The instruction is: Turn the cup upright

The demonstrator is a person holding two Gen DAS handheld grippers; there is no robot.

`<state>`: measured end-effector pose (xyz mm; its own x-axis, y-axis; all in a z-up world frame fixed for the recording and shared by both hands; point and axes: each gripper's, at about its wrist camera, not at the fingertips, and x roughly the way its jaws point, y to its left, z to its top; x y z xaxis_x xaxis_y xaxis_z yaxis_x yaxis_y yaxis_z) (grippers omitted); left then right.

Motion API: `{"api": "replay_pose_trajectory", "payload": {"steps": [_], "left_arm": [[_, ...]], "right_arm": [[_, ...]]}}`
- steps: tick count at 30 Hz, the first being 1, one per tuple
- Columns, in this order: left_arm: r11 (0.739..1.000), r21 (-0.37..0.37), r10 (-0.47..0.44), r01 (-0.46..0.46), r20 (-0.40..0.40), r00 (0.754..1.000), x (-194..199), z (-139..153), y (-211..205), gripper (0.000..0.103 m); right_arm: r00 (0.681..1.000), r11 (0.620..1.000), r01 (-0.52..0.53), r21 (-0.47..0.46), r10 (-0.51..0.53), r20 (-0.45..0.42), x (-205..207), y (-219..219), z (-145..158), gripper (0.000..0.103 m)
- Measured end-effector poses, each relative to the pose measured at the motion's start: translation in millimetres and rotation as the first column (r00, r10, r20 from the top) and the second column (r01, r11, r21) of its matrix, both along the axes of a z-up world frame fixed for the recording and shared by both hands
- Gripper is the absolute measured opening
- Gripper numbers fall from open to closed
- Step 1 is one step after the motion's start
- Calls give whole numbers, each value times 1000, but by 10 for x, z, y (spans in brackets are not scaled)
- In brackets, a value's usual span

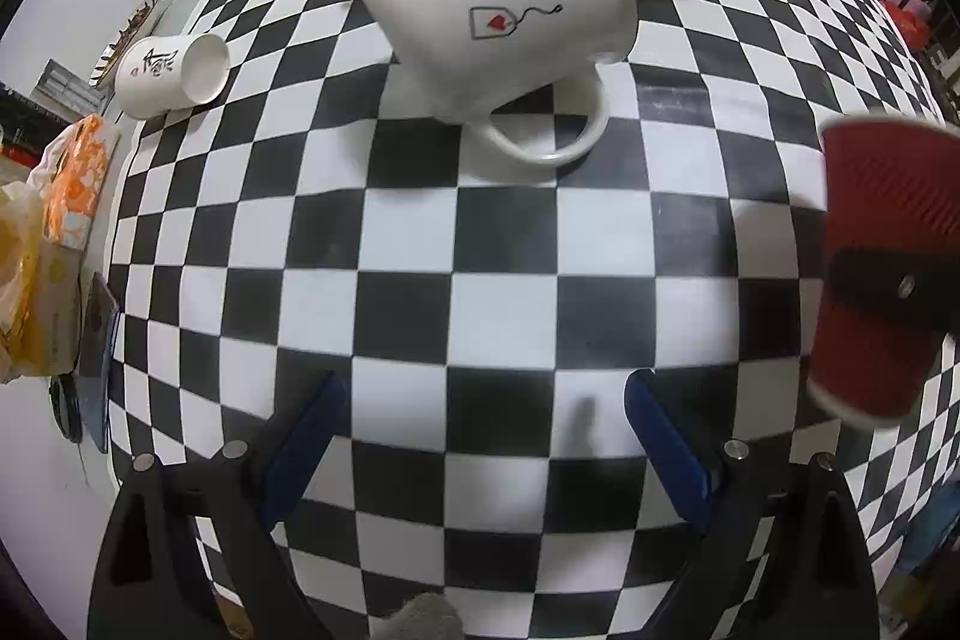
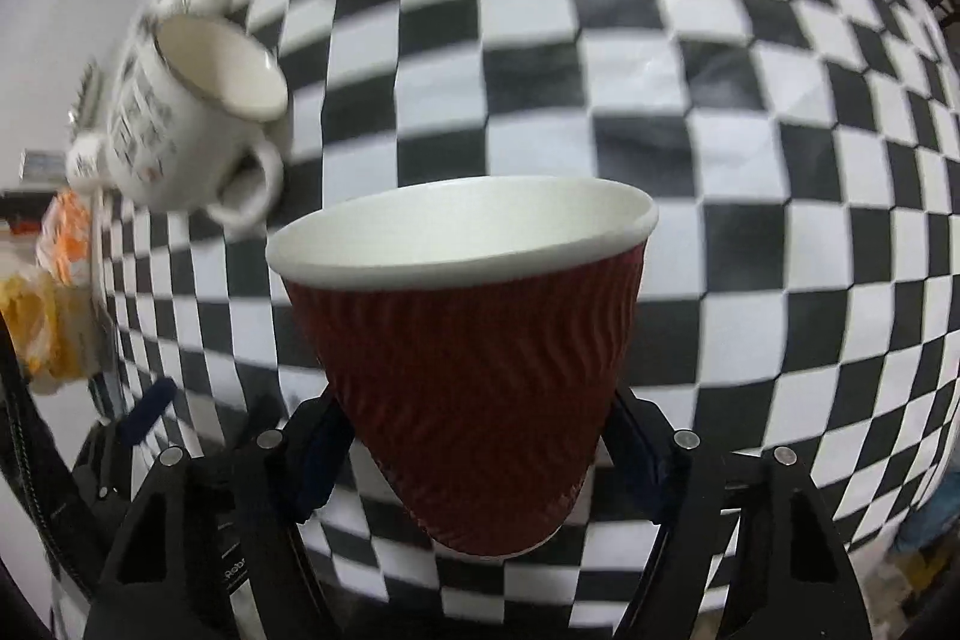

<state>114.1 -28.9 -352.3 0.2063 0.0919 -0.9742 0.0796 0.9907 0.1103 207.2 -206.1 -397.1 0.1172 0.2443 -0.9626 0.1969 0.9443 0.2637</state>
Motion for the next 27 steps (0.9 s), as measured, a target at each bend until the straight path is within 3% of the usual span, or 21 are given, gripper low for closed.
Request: {"api": "replay_pose_trajectory", "payload": {"steps": [3, 6, 10, 15, 20, 25, 27], "left_arm": [[1000, -2, 1, -1, -2, 1000, 82, -41, -61, 95], [1000, -2, 3, -3, 0, 1000, 151, -84, -121, 95], [1000, 0, 6, -6, 0, 1000, 224, -154, -150, 95], [1000, 10, 8, -8, -6, 1000, 206, -230, -113, 95], [1000, 14, 7, -7, -1, 1000, 79, -232, -28, 95], [1000, 3, 20, -20, 16, 1000, -65, -145, 29, 95], [1000, -4, 24, -23, 35, 999, -96, -76, 20, 95]], "right_arm": [[990, 998, 57, 5, -57, 127, -14, -112, 68, 76], [957, 995, 101, 4, -98, 273, 9, -220, 128, 76], [872, 993, 118, -11, -98, 479, 27, -261, 161, 76], [806, 988, 140, -71, -72, 588, -44, -188, 57, 76], [812, 986, 103, -133, -6, 584, -222, -65, 60, 77], [861, 986, 60, -154, 27, 508, -336, -11, 14, 78], [869, 986, 54, -157, 31, 493, -389, 0, 19, 87]]}}
